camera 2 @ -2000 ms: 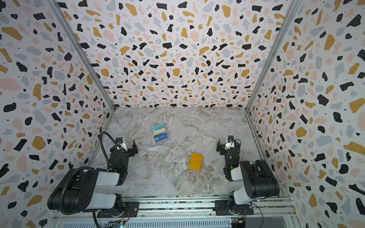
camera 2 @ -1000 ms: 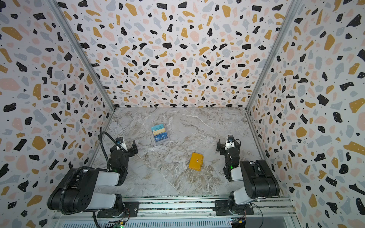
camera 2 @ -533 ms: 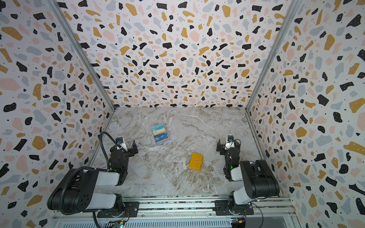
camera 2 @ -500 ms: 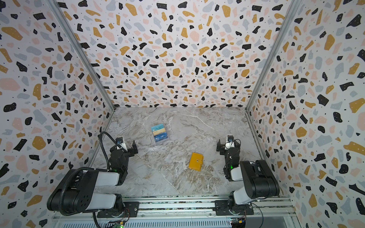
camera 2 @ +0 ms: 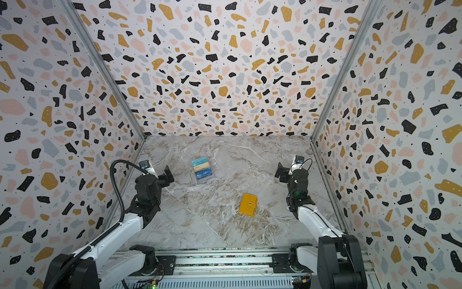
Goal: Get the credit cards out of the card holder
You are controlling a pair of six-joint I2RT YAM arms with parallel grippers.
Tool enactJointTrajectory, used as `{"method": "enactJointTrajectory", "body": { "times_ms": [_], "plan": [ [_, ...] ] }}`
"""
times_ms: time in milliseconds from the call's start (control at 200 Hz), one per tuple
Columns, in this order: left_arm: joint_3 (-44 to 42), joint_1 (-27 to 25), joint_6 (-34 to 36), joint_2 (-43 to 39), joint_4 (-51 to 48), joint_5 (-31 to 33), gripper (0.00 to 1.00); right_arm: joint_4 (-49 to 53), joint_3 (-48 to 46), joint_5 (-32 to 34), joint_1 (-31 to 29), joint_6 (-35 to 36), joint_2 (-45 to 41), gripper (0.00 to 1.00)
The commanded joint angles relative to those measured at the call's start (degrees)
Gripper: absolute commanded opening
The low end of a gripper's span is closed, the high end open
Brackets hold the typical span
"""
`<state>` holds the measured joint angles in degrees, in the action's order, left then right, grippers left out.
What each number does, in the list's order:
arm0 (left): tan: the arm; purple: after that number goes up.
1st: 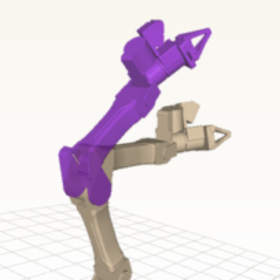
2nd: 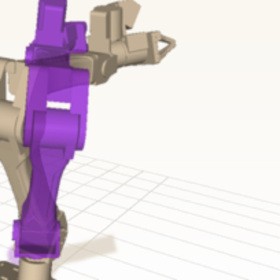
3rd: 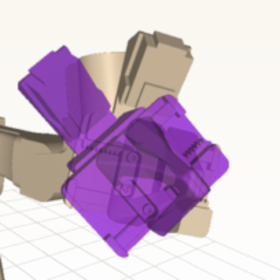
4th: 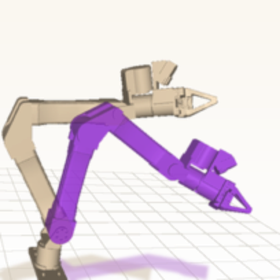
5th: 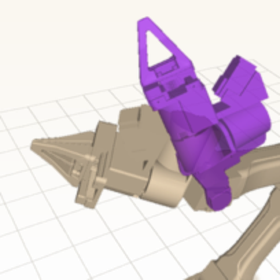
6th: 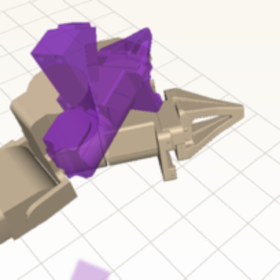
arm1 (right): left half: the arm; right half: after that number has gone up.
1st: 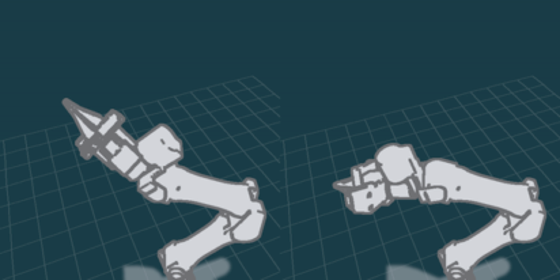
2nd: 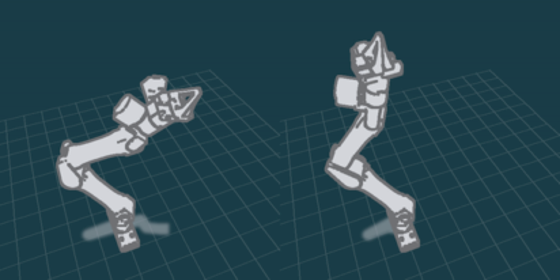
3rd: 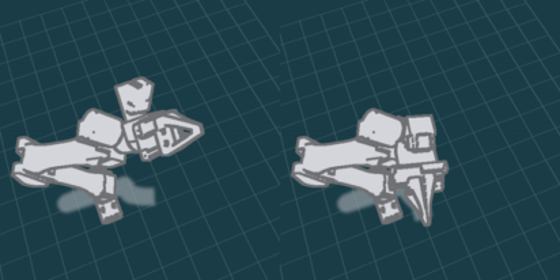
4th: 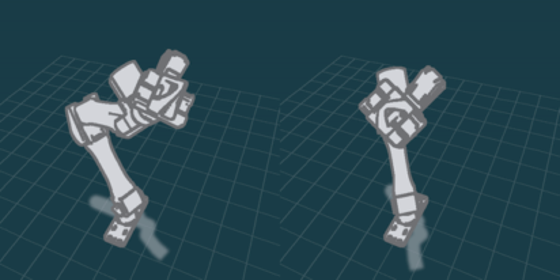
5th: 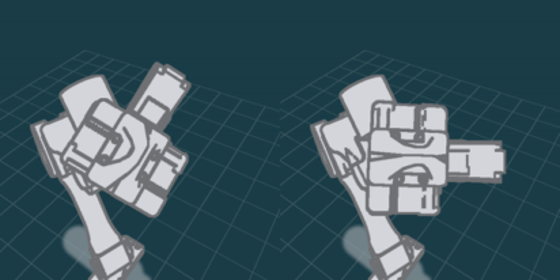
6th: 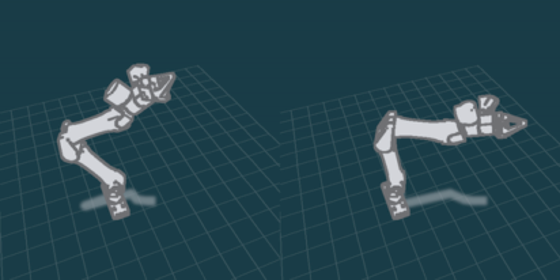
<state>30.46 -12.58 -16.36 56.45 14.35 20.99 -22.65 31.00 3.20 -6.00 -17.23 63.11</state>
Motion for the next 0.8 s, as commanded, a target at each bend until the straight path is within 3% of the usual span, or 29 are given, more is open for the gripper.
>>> {"method": "enactJointTrajectory", "body": {
  "times_ms": [0, 70, 175, 380, 556, 796],
  "plan": [
    [5.1, -1.1, -5.1, -0.8, -14.1, -11.7, 1.0, 17.6, 4.2, -6.4, -1.8, -5.9, -3.5, 0.99],
    [5.9, -2.3, -7.4, -0.8, -15.9, -18.6, 0.99, 21.8, 5.3, -9.2, -3.0, -6.3, -5.4, 0.99],
    [6.0, -5.4, -9.5, -0.3, -17.5, -25.7, 0.98, 25.6, 6.1, -19.2, -3.2, -4.7, -7.6, 0.99],
    [4.6, -12.7, -12.9, 0.1, -18.4, -31.5, 0.96, 38.9, 9.2, -27.6, -4.0, -4.2, -6.7, 0.94],
    [0.9, -18.5, -16.6, 1.6, -12.7, -37.2, 0.89, 41.6, 5.6, -28.5, -7.8, -4.6, -6.0, 0.84],
    [-1.1, -23.9, -19.1, 6.4, -5.9, -37.9, 0.79, 40.0, -0.8, -26.8, -12.3, -7.9, -3.2, 0.66]
  ]
}}
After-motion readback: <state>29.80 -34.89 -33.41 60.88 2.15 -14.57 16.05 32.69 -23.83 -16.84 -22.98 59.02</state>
